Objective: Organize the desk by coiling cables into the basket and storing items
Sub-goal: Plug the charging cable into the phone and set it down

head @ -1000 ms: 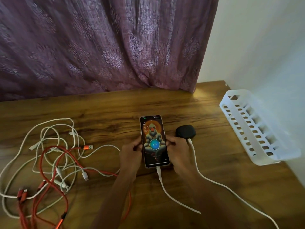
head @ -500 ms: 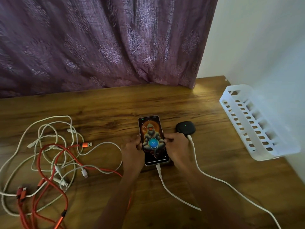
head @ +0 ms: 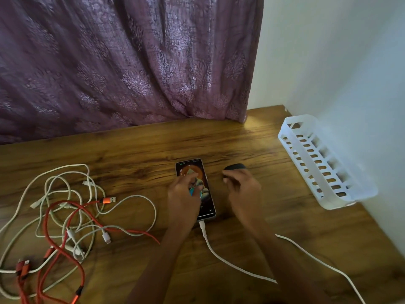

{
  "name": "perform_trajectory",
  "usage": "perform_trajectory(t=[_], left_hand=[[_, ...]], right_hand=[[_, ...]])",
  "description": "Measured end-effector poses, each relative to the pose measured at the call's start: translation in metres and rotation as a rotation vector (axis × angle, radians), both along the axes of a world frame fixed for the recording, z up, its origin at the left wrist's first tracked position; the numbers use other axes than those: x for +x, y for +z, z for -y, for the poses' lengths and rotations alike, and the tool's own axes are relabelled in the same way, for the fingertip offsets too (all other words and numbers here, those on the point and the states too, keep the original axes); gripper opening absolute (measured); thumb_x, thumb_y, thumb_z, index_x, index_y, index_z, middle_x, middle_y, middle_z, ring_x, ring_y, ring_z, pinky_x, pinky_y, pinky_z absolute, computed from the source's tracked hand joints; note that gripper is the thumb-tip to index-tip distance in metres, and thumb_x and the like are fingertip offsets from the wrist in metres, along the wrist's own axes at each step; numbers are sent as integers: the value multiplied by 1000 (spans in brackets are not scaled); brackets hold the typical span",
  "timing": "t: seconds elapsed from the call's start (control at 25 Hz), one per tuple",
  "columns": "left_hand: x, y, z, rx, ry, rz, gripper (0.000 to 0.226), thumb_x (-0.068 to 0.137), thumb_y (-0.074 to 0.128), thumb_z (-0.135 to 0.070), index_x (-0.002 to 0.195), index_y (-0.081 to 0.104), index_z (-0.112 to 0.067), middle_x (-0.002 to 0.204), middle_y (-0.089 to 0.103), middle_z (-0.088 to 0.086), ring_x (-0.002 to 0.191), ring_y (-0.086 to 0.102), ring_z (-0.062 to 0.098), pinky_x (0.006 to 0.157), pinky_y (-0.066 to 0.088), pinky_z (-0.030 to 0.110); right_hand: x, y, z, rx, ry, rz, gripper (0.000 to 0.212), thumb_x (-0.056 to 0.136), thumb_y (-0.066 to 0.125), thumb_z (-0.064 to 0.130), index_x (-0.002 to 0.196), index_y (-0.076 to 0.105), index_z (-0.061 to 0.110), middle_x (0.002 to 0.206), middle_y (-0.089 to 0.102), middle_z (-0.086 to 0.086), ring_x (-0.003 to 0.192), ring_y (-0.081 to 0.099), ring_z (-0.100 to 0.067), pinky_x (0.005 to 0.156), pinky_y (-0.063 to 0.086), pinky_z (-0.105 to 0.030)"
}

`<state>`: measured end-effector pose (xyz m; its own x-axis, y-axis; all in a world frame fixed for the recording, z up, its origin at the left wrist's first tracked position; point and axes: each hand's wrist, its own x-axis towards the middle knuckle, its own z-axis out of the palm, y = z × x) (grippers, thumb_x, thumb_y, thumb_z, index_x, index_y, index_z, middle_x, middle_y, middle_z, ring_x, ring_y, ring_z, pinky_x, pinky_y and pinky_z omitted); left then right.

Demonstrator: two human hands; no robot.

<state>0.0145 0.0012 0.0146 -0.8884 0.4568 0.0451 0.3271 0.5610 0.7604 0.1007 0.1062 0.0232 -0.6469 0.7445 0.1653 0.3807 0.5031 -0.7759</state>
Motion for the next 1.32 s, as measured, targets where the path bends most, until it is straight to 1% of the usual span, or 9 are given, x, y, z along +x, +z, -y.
perform_trajectory(t=[0.08,0.2,0.4,0.52,0.64,0.88,1.04,1.2,1.32], left_hand=[[4,6,-21,-11,-101,-32,37,85,64,-19,121,58,-18,122,57,2,114,51,15,85,41,18],[5,5,-47,-146,-211,-73,49,85,63,-26,131,48,-18,134,51,2,128,37,19,103,30,30],[1,-6,-67,-328,-344,-221,64,85,61,-34,141,34,-19,140,47,-4,125,32,19,99,26,29],[1,-10,-72,-342,-365,-202,62,86,60,-32,141,35,-20,136,51,-4,121,34,20,96,28,30],[3,-2,-74,-183,-356,-154,57,85,61,-19,138,40,-17,136,51,1,125,36,19,98,26,26],[-1,72,-70,245,-386,-184,58,79,62,6,133,48,-11,127,54,3,115,42,4,92,23,-7],[-1,135,-64,413,-381,-280,59,76,65,7,130,51,-13,120,51,-8,113,47,2,99,33,4],[6,190,-56,562,-421,-345,58,76,63,10,129,51,-10,114,53,-11,105,55,-5,92,44,9],[14,222,-48,613,-450,-386,60,76,64,9,128,49,-17,115,53,-16,108,55,4,97,41,11]], right_hand=[[6,-2,-22,-61,-79,-30,31,86,59,2,116,63,12,115,58,-4,98,56,-12,78,36,-1],[10,-9,-59,-150,10,96,57,83,54,-8,132,49,20,137,46,-5,124,46,-20,103,40,-28],[3,-30,-95,-143,354,281,75,76,59,-9,141,36,19,147,37,-4,138,29,-22,112,31,-47],[0,-29,-100,-158,356,281,67,78,64,-4,138,42,17,138,48,-5,131,40,-22,109,35,-45],[6,-12,-100,-264,344,186,62,77,65,-6,134,48,15,134,53,-6,125,48,-20,106,39,-43],[16,78,-94,-302,318,-125,60,75,66,-12,128,52,13,123,59,-2,115,55,-13,98,46,-24],[23,142,-85,-117,370,-257,60,80,64,-7,125,48,28,123,57,1,117,54,-14,100,44,-21],[31,195,-71,-2,382,-413,59,81,61,-11,123,44,28,121,56,-2,117,54,-21,100,45,-27],[40,222,-61,9,375,-526,56,80,61,-11,121,49,25,117,59,5,112,58,-12,96,47,-22]])
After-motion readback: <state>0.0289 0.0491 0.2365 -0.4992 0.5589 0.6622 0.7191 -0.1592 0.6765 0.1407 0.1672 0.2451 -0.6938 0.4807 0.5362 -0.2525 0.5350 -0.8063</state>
